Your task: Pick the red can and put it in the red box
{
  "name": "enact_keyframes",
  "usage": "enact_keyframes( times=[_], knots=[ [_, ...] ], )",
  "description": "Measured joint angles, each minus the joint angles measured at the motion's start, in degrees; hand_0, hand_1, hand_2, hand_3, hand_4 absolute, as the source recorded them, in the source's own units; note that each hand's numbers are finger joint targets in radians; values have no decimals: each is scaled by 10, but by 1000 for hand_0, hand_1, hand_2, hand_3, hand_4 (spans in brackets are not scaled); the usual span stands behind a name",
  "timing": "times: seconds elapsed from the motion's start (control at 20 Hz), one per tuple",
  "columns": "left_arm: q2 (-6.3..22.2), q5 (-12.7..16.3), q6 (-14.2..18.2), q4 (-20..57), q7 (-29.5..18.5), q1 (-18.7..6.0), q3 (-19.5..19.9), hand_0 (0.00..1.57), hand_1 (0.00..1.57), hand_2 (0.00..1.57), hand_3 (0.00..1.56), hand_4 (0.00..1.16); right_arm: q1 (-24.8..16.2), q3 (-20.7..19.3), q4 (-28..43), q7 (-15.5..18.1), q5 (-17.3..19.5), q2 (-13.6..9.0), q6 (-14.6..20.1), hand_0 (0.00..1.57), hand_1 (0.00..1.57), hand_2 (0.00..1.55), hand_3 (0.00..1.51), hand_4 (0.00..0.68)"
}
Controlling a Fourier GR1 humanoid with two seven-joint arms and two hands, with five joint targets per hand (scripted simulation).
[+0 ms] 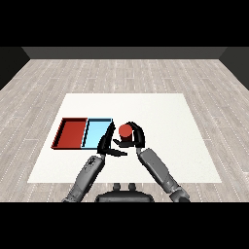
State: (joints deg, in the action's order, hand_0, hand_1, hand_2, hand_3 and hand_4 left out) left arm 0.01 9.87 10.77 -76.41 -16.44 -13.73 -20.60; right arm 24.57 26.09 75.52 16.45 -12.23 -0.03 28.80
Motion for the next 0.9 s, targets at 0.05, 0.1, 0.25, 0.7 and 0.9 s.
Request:
enact_keyframes(
  times=[0.05,0.1,0.25,0.7,0.9],
  knots=[
    [0,7,4,17,-5,-11,-3,0,0,0,0,0,-8,-1,5,1,2,0,-5,1451,1451,1434,1378,641],
    [0,9,3,20,-5,-12,-5,0,0,0,0,0,-11,-8,2,6,4,0,-13,1435,1435,1433,1377,637],
    [0,20,11,40,-19,-11,-19,0,0,0,0,0,-4,6,8,-5,0,0,0,1435,1435,1437,1376,630],
    [0,77,25,101,-57,-49,-53,0,0,0,0,0,27,39,-11,9,-44,0,17,1486,1486,1443,1377,615],
    [1,73,30,79,-50,-39,-66,0,0,0,0,0,34,57,-7,8,-52,0,33,1494,1494,1451,1376,617]
  ],
)
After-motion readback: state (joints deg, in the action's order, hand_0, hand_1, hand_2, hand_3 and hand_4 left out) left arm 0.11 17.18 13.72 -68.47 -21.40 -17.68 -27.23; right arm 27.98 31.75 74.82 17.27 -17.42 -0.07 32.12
